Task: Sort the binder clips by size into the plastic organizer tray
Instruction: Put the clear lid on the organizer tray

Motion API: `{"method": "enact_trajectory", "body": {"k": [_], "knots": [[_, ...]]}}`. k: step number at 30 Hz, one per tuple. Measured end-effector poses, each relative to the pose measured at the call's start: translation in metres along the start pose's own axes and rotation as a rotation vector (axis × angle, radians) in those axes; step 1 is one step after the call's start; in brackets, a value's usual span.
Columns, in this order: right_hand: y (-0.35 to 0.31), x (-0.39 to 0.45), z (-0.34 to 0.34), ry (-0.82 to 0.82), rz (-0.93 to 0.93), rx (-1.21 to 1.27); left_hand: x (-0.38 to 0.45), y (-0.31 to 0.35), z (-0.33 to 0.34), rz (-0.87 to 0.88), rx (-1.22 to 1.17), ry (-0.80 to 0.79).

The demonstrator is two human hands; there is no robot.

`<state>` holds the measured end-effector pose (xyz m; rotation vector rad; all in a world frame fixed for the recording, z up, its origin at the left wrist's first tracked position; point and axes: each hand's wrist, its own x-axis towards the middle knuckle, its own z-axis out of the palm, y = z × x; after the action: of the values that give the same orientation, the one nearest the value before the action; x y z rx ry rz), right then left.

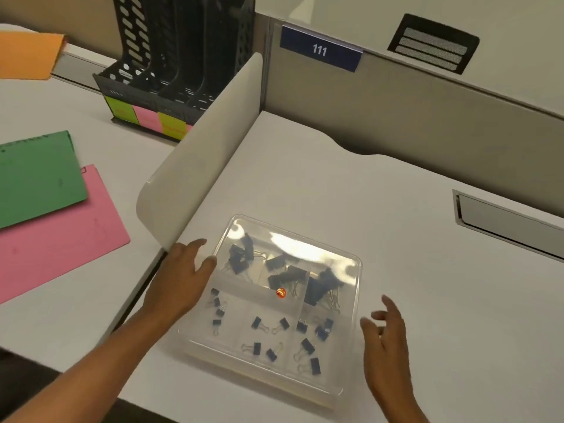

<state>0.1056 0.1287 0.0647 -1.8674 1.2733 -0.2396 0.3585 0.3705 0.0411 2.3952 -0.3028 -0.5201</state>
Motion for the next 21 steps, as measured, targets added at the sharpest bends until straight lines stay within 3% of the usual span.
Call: {"method": "enact_trajectory", "body": {"k": [4, 8, 10, 21], "knots": [[-0.045, 0.072, 0.011, 0.021, -0.116, -0.004, 0.056, 0.045, 0.001, 0.037, -0.124, -0.006], [-0.061, 0.125, 0.042, -0.153, 0.028, -0.105, 0.101, 0.065, 0.016, -0.073, -0.274, -0.157], [-0.054, 0.133, 0.053, -0.152, 0.008, -0.151, 0.109, 0.066, 0.023, -0.129, -0.295, -0.181], [-0.037, 0.144, 0.062, -0.059, -0.069, -0.197, 0.116, 0.048, 0.038, -0.038, -0.31, -0.042]]}}
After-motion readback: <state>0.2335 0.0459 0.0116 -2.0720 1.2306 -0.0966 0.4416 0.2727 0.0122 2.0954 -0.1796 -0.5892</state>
